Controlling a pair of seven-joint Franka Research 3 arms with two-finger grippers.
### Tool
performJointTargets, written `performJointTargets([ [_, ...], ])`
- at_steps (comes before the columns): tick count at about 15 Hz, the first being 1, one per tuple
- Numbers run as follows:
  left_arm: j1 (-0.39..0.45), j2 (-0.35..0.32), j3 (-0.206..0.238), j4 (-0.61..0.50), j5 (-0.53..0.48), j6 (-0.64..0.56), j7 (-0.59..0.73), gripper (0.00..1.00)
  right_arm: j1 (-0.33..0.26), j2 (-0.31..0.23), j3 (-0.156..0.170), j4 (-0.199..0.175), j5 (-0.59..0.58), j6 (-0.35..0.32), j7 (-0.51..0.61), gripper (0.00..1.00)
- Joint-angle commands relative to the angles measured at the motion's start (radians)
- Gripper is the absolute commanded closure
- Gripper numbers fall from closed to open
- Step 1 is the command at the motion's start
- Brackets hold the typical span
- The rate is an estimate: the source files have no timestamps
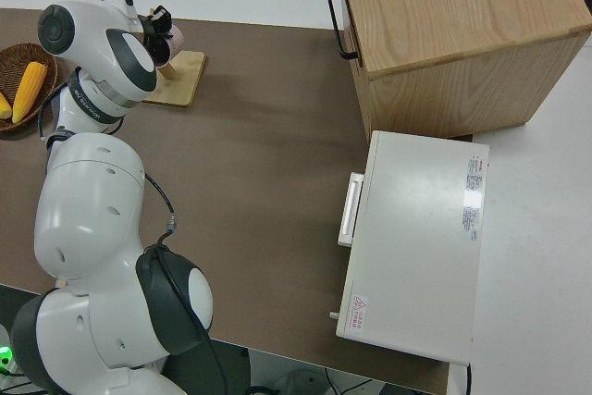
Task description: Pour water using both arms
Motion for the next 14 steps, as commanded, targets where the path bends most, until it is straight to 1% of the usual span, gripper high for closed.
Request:
performJointTargets([
  [1, -0.005, -0.002, -0.001, -0.002, -0.024, 0.013, 0.01, 0.98, 0.002, 0.026, 0.005, 0.01, 0.011, 0.01, 0.009, 0.946],
  [2, -0.005, -0.002, -0.001, -0.002, -0.024, 0.013, 0.009, 1.0, 0.002, 0.026, 0.005, 0.01, 0.011, 0.01, 0.009, 0.952],
  [6, -0.005, -0.002, -0.001, -0.002, -0.026, 0.013, 0.007, 1.0, 0.002, 0.026, 0.005, 0.01, 0.038, 0.008, 0.008, 0.971],
  [14, -0.007, -0.003, -0.001, 0.0, -0.026, 0.013, 0.004, 1.0, 0.004, 0.025, 0.005, 0.01, 0.04, 0.008, 0.008, 0.976],
])
